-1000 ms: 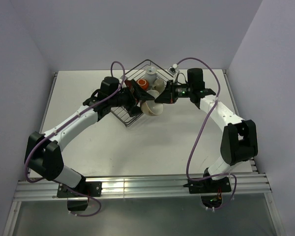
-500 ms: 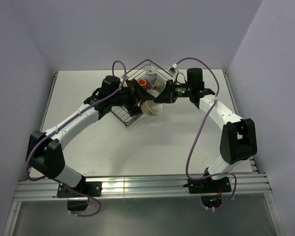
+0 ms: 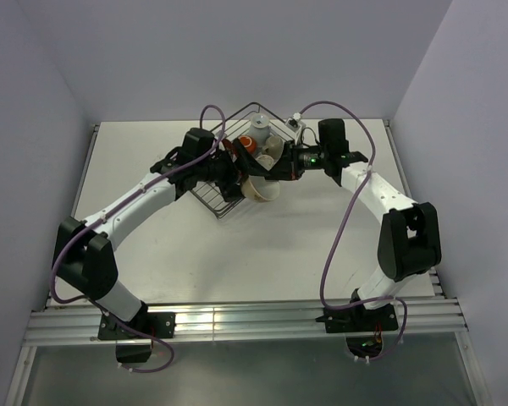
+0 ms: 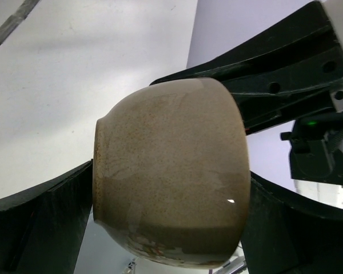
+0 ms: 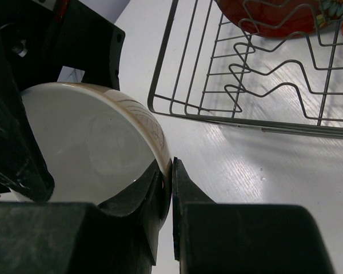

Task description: Load the mixed dishes into the dish rack

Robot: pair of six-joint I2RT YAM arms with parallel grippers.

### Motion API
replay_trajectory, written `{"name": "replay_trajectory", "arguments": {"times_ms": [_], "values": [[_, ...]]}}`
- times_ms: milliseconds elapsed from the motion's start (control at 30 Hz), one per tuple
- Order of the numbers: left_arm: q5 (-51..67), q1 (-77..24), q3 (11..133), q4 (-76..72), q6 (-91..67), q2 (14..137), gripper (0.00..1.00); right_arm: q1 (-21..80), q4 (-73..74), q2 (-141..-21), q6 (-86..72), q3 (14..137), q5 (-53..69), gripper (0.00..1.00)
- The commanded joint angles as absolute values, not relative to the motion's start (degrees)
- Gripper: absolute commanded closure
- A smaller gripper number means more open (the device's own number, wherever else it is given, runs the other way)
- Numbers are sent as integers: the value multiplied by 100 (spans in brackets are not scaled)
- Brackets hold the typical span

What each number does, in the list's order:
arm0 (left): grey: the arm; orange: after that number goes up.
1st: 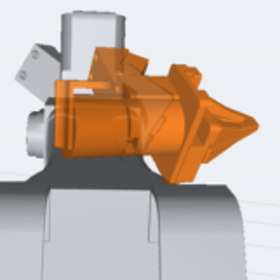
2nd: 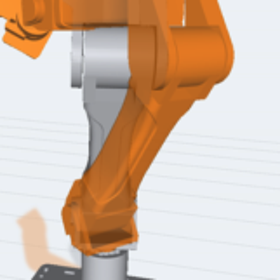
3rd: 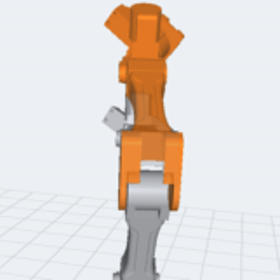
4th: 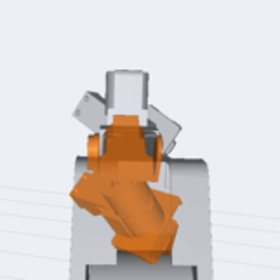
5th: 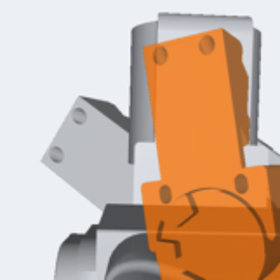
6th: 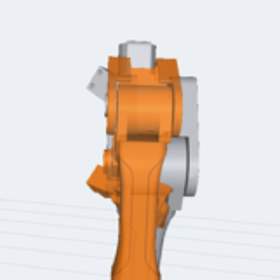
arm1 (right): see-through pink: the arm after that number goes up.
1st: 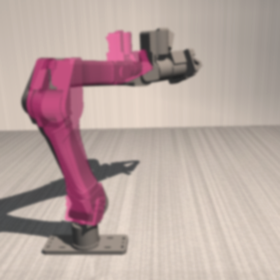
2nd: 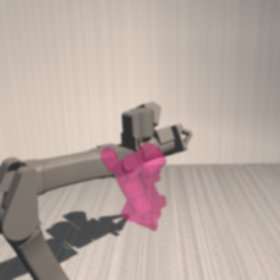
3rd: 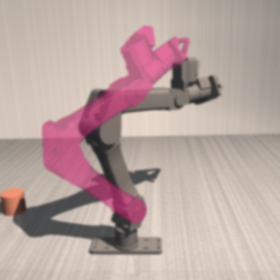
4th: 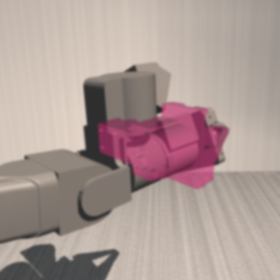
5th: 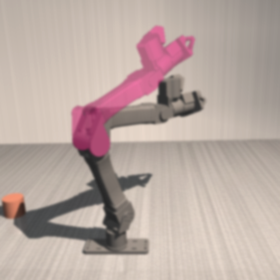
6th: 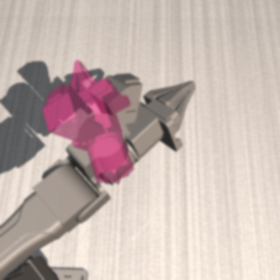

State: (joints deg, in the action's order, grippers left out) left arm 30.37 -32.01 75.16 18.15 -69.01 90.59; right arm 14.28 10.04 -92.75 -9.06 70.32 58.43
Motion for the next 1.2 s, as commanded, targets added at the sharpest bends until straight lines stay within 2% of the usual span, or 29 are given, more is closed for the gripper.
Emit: {"name": "replay_trajectory", "arguments": {"times_ms": [0, 1167], "values": [[2953, -3252, 7778, 2056, -6566, 9070, 1, 1485, 958, -9246, -879, 7462, 5959, 100], [3375, -3401, 7541, 1696, -6407, 9018, 2, 1890, 1353, -9589, -976, 7849, 5484, 100]]}}
